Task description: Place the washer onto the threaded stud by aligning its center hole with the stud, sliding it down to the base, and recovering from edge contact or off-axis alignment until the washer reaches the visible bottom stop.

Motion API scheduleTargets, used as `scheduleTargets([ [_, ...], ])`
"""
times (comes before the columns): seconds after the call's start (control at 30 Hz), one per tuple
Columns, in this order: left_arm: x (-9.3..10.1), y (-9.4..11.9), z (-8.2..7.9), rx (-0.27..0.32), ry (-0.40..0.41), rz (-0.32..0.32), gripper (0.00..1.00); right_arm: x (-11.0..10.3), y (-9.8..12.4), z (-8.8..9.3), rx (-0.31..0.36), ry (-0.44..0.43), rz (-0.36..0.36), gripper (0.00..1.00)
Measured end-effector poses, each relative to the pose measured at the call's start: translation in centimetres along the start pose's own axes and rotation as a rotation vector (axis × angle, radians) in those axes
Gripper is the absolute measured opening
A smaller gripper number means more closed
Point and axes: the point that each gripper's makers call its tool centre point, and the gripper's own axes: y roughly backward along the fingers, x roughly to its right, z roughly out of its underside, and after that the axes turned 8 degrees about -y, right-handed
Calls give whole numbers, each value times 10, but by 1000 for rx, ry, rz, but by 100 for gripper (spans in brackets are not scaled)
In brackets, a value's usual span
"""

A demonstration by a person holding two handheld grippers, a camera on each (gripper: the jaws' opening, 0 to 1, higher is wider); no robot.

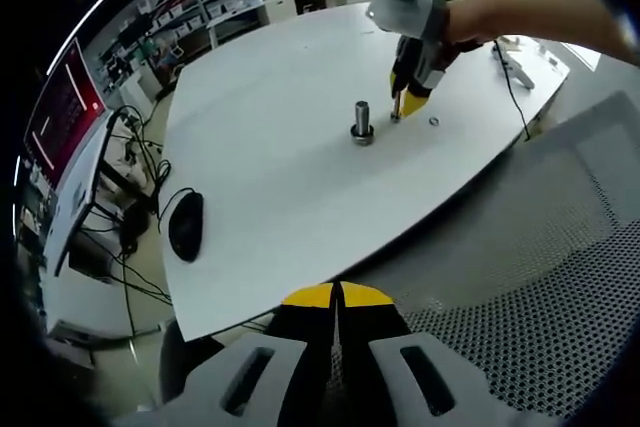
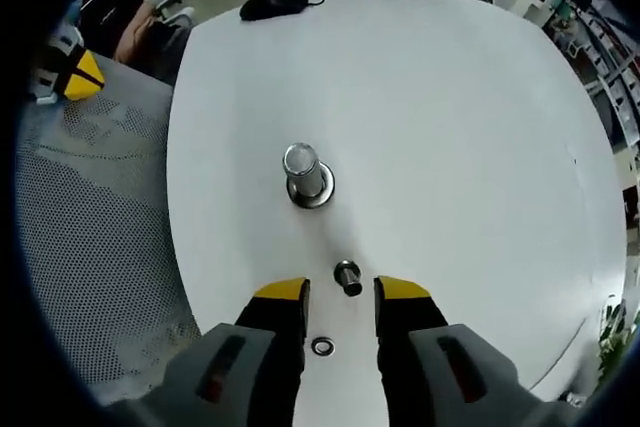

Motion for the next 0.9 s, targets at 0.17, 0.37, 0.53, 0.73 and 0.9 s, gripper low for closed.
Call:
scheduleTargets([
  [0.17, 1, 0, -2, 10, -12, 8, 0, 4, 14, 2, 36, 3, 26, 29],
  [0.37, 2, 0, -1, 7, -19, 8, 0, 7, 26, 13, 46, -4, 38, 31],
  [0.53, 3, 1, -1, 12, -27, 8, 0, 8, 30, 26, 58, -42, 35, 33],
  [0.73, 3, 1, -2, 16, -35, 9, 0, 2, 36, 43, 39, -41, 19, 33],
  [0.9, 3, 1, -2, 18, -37, 9, 0, -2, 43, 46, 60, -50, 6, 33],
])
